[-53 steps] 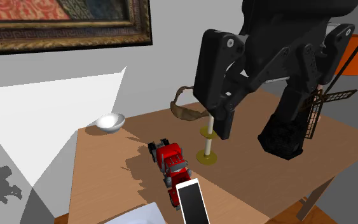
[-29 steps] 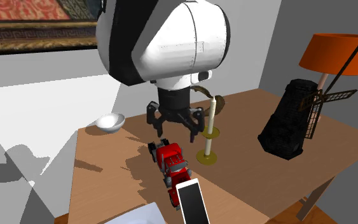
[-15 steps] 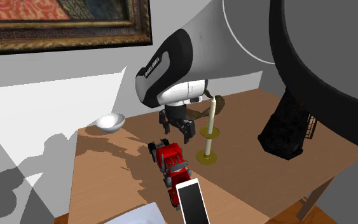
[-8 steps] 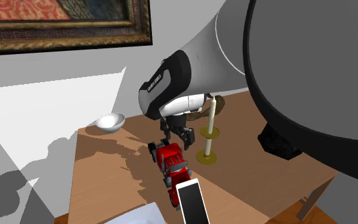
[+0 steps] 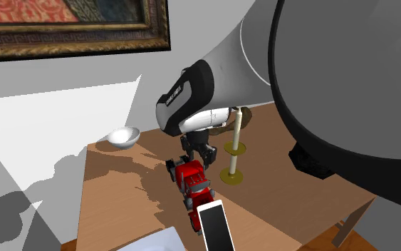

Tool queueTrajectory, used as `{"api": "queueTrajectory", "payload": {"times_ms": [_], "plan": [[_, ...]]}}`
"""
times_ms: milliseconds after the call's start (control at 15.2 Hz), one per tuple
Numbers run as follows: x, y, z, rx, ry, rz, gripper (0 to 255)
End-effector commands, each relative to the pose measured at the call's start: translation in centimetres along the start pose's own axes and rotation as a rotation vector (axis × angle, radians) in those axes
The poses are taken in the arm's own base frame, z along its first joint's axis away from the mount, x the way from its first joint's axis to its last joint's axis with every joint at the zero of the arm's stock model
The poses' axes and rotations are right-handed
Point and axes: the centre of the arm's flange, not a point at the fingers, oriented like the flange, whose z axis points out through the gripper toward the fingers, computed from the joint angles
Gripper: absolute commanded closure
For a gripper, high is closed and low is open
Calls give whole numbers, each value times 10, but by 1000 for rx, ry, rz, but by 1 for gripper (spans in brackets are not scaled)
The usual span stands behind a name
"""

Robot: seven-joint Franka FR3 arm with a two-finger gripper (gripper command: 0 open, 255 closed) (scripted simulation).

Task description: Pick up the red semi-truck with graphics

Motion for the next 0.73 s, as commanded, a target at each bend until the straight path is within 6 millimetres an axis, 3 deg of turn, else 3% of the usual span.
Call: {"api": "queueTrajectory", "payload": {"times_ms": [0, 198, 660], "plan": [[-1, 0, 1, -1, -2, -1, 255], [-1, 0, 1, -1, -1, -1, 255], [1, -1, -36, -1, -1, -1, 255]]}}
